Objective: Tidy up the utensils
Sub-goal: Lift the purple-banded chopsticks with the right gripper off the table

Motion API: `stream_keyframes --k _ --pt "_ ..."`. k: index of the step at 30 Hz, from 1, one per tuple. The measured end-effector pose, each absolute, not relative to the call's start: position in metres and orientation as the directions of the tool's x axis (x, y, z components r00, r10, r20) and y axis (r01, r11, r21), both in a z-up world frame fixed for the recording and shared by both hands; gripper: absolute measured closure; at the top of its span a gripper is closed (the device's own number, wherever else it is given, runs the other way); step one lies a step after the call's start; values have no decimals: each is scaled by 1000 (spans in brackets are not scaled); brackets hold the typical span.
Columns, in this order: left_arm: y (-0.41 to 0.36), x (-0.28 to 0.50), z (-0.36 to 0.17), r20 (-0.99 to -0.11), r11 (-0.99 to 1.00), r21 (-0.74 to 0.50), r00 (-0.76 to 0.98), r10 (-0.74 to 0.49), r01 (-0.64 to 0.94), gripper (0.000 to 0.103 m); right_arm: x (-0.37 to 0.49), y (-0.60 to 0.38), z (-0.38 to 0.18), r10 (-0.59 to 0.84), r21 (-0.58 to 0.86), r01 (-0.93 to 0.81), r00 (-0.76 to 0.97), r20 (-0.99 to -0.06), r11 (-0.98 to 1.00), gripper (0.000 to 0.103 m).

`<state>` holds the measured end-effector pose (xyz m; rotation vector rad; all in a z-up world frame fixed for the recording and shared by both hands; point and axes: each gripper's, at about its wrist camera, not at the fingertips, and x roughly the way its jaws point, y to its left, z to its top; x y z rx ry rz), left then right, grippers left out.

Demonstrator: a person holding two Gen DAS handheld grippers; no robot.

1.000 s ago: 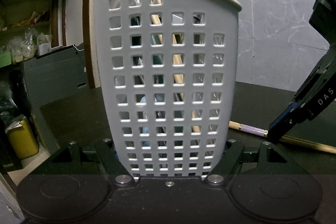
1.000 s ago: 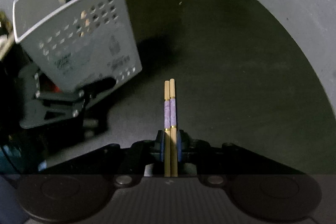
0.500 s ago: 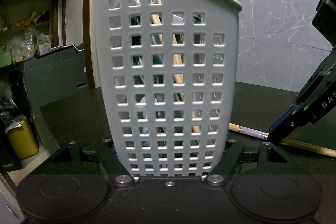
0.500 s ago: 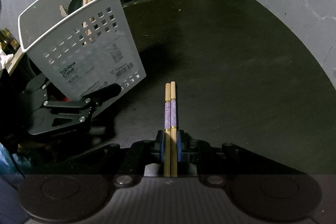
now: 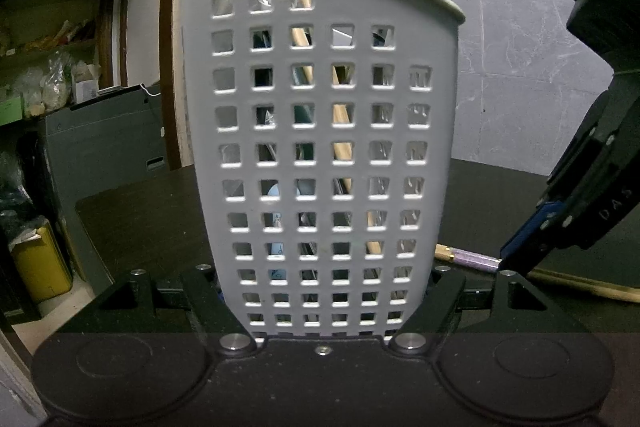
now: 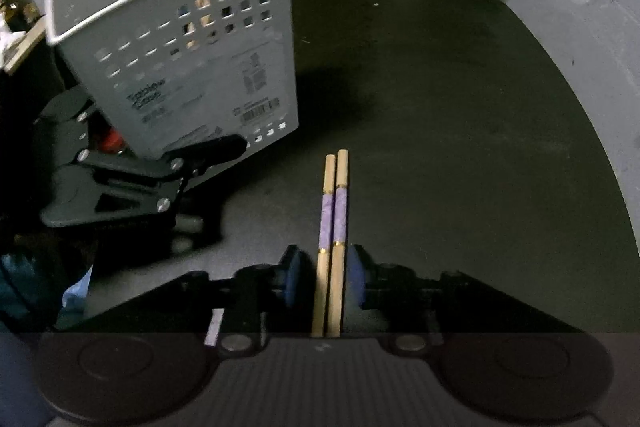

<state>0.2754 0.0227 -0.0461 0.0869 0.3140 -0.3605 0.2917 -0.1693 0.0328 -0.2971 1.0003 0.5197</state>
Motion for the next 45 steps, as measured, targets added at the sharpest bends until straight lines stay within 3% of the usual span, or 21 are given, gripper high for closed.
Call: stream_keyframes --k 6,12,13,17,23,28,32,33,41,44,45 --pt "27 276 -48 -311 931 18 887 -342 365 28 296 -166 33 280 9 -531 433 -857 848 91" --pt "28 276 -50 -309 931 18 887 -342 365 28 288 -190 36 400 135 -483 503 -766 865 91" --pt "28 276 -50 -308 931 18 888 -342 365 28 285 -192 37 412 140 -483 519 -749 864 103" --pt "27 276 -50 -312 931 23 887 -339 364 28 274 -207 47 471 209 -459 583 -662 863 103" --pt "25 274 -49 -314 932 29 889 -334 361 28 282 -210 31 463 226 -452 531 -710 863 101" --pt "24 274 -49 -313 932 31 889 -333 360 28 287 -212 21 461 240 -441 509 -727 865 88" --pt "23 274 -49 -315 932 33 889 -333 361 28 288 -200 13 442 204 -454 511 -737 867 89" --pt "23 274 -48 -315 932 34 889 -333 361 28 287 -199 13 442 204 -456 508 -739 866 96" --pt "23 274 -48 -316 932 34 889 -332 361 28 282 -185 11 476 221 -502 465 -746 836 96" --pt "23 274 -48 -317 932 35 888 -332 361 28 286 -191 12 500 277 -478 439 -747 834 92" --pt "23 274 -48 -317 932 35 888 -332 361 28 288 -194 12 513 306 -463 431 -743 832 86"
